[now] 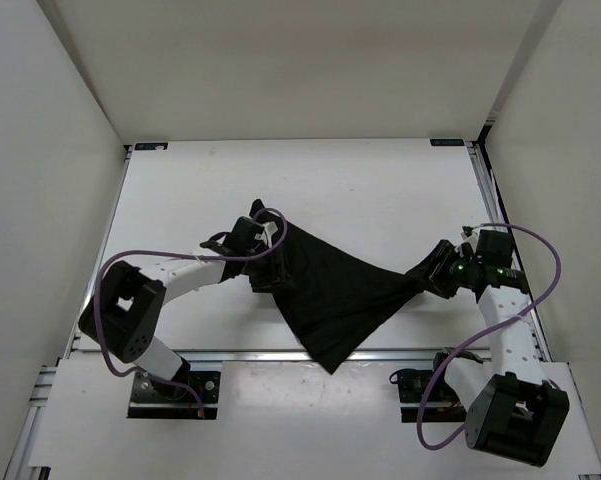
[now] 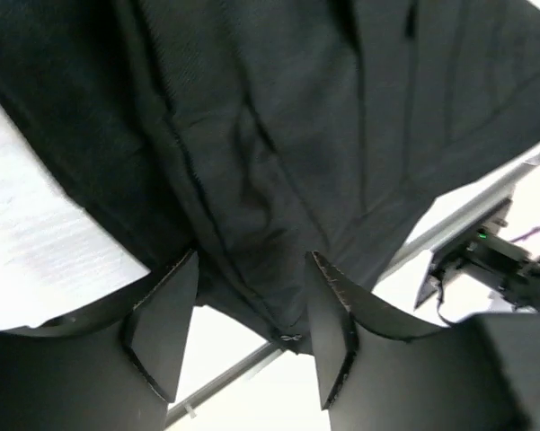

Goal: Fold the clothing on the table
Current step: Flatten the skirt out

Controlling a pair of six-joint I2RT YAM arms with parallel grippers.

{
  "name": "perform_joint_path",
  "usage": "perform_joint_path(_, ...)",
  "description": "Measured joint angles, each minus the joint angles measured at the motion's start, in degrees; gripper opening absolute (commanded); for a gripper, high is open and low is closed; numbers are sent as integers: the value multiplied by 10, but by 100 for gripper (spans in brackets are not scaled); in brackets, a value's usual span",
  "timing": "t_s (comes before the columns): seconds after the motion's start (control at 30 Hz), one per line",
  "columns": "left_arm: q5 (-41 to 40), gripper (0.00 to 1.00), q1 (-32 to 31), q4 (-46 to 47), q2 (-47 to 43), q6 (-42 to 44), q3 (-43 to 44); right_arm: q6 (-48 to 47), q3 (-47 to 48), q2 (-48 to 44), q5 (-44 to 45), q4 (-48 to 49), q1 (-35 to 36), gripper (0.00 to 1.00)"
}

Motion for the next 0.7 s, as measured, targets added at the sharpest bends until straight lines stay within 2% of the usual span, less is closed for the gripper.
perform_joint_path(0.1, -23, 68, -12, -28, 2, 4, 14, -3, 0, -2, 3, -9, 0, 54)
perform_joint_path(0.2, -37, 65, -24, -37, 5, 5, 28, -4, 0, -2, 7, -12, 0, 54)
perform_joint_path(0.23, -41, 57, -27, -37, 9, 4, 30, -4, 0, -2, 8, -12, -1, 54)
perform_joint_path(0.33, -46, 45, -31, -37, 24, 4, 30, -5, 0, -2, 10, -12, -3, 54)
perform_joint_path(0.37, -48, 36, -32, -38, 33, 5, 31, -5, 0, -2, 10, -12, -3, 54)
perform_joint_path(0.43, -50, 0, -34, -43, 56, 5, 38, -5, 0, -2, 10, -12, -3, 54)
perform_joint_path(0.57, -44, 0, -34, -70, 92, 13, 72, -6, 0, -2, 12, -13, -5, 55)
perform_joint_path(0.7, -10, 0, -33, -108, 91, 23, 135, -6, 0, -2, 14, -15, -10, 54)
